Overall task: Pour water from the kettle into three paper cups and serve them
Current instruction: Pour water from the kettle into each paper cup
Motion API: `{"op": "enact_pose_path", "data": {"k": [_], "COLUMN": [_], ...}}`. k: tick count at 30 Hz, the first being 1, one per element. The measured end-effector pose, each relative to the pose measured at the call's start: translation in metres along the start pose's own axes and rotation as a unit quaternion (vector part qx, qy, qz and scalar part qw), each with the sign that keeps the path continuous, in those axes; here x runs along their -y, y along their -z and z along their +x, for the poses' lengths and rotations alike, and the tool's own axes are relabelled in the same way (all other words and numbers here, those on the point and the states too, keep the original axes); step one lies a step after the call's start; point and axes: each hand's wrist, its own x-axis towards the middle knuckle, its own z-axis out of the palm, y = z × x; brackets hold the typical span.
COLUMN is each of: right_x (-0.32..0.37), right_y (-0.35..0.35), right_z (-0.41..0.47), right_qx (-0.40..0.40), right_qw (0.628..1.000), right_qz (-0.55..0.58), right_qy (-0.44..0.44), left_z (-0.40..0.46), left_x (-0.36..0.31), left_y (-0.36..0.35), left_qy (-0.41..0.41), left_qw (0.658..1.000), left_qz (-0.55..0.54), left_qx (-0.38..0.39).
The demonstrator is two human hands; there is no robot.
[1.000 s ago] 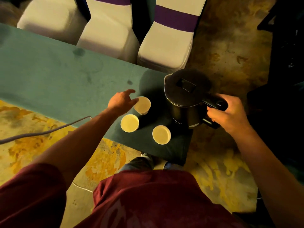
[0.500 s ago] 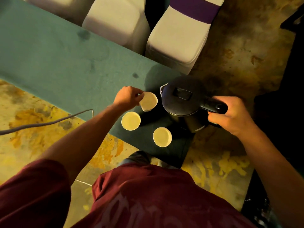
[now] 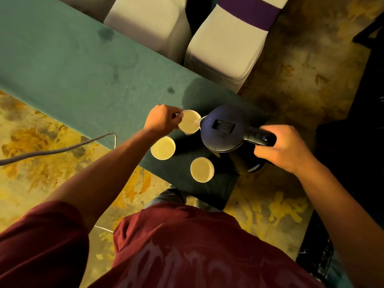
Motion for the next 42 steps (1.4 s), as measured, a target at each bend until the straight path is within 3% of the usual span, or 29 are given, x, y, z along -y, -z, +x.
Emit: {"op": "enact_pose_path", "data": {"k": [42], "right_x": [0.029], "right_y": [-0.003], "right_z": [-0.004], "right_qx": [0.038], "right_qw": [0.998], "right_qz": [-0.025], "right_qy": [-0.043], "left_z": [0.002], "left_x": [0.012], "left_y": [-0.015], "left_qy": [0.006], "left_qw": [0.999], "left_qz": [-0.043], "left_qx": [0.014]}}
